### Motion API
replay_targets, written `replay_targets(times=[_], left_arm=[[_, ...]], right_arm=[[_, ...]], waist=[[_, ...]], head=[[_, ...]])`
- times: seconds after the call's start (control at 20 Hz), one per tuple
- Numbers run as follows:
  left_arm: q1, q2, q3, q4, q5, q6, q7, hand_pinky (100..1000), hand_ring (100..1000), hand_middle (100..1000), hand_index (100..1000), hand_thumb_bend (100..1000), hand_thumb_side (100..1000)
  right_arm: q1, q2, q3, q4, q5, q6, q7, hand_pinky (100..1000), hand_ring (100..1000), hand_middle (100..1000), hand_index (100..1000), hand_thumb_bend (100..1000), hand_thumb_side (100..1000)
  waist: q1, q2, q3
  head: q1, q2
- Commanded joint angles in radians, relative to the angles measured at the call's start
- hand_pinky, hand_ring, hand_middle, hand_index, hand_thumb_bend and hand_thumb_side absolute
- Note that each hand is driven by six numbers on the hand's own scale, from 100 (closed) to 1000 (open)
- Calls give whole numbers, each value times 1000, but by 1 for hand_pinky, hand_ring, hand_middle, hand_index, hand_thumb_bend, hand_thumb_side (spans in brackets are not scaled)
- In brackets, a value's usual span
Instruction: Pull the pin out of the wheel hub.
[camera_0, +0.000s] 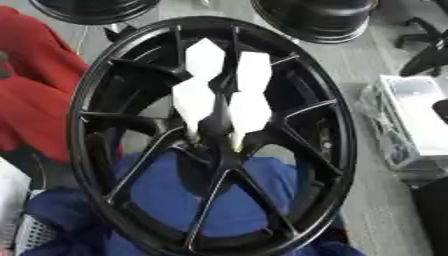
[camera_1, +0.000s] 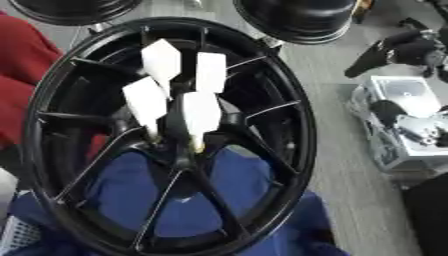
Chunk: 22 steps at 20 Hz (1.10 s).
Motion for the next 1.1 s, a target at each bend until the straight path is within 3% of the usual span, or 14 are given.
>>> replay_targets(times=[0.05,0.5,0.8,1.1], left_arm=[[-4,30,-4,-21,-2,0,-6,701,717,578,657,474,542],[-1,29,-10,-21,2,5,-13,701,719,579,657,470,543],[3,27,-12,-21,4,8,-15,701,721,579,656,467,544],[12,25,-10,-21,6,13,-13,701,722,580,656,464,545]], right_arm=[[-58,-47,14,-9,-10,18,75,843,826,753,855,100,696],[-219,18,105,-9,-78,138,173,842,825,750,862,100,743],[-308,104,164,-9,-141,213,229,843,821,757,886,100,792],[-385,199,195,-9,-168,283,266,843,825,774,901,100,772]], waist=[[0,-31,1],[-7,-39,10],[-12,-46,14],[-15,-55,7]], head=[[-6,7],[0,17],[4,28],[15,43]])
